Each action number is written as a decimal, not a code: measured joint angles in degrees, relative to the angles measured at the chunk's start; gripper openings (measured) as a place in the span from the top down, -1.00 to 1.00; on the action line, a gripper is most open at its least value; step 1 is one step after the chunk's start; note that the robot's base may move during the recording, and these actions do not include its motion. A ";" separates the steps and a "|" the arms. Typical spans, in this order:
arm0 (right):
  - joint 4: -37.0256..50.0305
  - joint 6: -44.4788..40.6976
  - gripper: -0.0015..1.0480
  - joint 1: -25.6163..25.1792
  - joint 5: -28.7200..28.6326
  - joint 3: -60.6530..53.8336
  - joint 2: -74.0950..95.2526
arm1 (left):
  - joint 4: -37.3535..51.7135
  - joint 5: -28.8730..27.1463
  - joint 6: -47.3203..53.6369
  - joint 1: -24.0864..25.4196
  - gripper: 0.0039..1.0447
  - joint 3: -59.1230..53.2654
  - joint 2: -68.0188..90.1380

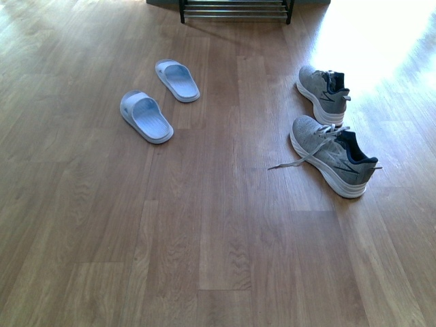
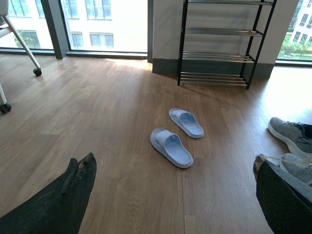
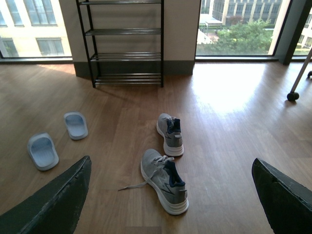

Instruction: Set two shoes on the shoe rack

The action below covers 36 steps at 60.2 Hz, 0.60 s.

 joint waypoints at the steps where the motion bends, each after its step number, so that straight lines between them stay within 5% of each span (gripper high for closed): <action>1: 0.00 0.00 -0.82 0.00 0.00 0.00 0.00 | 0.00 0.00 0.00 0.00 -0.83 0.00 0.00; 36: 0.00 0.00 -0.82 0.00 0.00 0.00 0.00 | 0.00 0.00 0.00 0.00 -0.83 0.00 0.00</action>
